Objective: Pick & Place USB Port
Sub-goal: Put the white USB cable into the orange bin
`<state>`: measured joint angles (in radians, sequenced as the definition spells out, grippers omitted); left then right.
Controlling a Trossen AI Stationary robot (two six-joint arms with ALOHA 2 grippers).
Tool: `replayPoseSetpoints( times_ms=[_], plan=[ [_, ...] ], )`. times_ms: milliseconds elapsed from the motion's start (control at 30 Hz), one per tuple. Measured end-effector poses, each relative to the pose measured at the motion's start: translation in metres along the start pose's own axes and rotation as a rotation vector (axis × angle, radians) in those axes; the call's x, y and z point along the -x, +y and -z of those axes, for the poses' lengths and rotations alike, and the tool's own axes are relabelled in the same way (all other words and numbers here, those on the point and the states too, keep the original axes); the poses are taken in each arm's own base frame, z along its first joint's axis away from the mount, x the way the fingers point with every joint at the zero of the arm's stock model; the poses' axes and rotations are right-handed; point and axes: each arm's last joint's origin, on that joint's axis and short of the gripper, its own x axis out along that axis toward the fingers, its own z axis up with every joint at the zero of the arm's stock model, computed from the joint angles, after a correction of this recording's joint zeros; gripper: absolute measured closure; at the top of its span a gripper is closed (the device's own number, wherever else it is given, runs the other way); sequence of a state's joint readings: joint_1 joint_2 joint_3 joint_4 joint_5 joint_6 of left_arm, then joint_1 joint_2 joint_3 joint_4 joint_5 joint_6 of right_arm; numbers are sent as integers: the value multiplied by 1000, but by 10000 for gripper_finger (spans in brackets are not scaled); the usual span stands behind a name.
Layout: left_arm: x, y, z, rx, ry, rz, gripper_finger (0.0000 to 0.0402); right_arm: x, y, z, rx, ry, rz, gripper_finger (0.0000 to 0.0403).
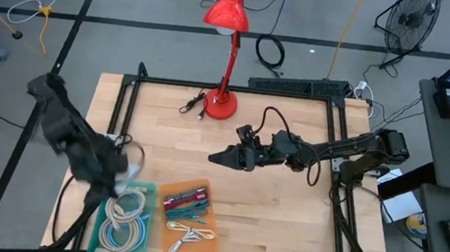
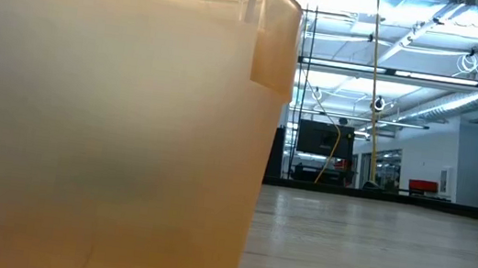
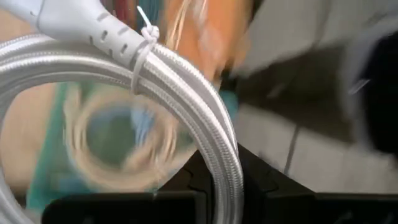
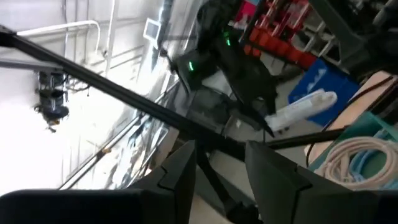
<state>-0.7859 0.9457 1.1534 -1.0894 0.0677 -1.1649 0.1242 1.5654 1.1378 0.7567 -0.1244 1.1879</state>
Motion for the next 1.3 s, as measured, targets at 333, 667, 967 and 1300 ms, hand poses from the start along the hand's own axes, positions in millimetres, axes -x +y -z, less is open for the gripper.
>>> replayPoseSetpoints(
  times_ms=[333, 667, 967, 1300],
  plan=[
    [-95, -29, 11, 24, 442, -176, 366, 2, -12, -3, -32, 131, 58, 273],
    [-138, -36, 6, -143, 282, -249, 366, 3, -15, -2, -21, 158, 79, 273],
    [-137, -34, 6, -167, 245, -281, 366, 2, -13, 2, -22, 180, 62, 273],
    [-162, -12, 19, -122, 330, -250, 366, 1, -7, 14, -6, 215, 43, 273]
  ],
)
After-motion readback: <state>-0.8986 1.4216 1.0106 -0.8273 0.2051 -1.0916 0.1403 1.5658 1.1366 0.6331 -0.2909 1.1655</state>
